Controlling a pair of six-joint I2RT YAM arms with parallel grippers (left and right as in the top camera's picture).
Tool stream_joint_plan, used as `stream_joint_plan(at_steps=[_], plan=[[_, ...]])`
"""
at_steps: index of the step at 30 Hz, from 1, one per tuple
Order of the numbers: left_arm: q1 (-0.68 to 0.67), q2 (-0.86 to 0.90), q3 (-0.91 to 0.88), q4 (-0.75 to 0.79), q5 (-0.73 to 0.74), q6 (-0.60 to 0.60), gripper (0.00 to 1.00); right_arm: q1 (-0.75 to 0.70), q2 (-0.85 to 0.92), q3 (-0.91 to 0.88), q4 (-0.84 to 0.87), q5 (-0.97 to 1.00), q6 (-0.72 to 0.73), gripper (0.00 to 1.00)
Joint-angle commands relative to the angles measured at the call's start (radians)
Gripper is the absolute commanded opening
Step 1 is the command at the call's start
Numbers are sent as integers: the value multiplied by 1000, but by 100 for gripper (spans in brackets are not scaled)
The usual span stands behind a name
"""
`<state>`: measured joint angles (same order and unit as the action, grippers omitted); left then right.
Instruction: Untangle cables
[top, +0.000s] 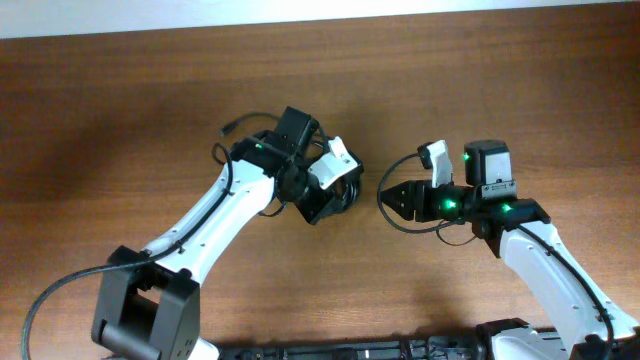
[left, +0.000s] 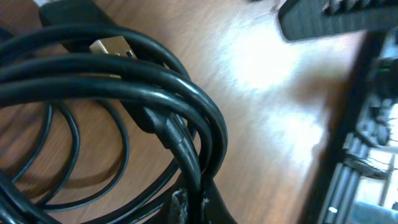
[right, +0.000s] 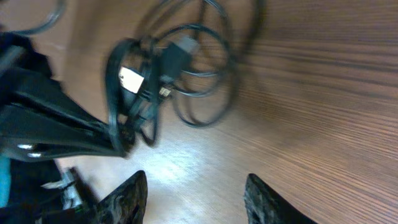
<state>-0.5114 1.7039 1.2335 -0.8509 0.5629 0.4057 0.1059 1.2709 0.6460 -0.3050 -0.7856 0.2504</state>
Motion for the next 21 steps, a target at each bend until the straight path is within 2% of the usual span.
stream_joint_plan(at_steps=[1,7,16,21], plan=[[-4,-21,18,8,149,46,0,5,-2,1,23,-109,-11,53],[-4,-21,18,39,264,45,0,6,-2,1,33,-179,-11,55],[-4,-21,18,80,283,-21,0,6,-2,1,34,-262,-11,55],[-4,-21,18,84,454,-20,0,6,-2,1,52,-262,-11,54]])
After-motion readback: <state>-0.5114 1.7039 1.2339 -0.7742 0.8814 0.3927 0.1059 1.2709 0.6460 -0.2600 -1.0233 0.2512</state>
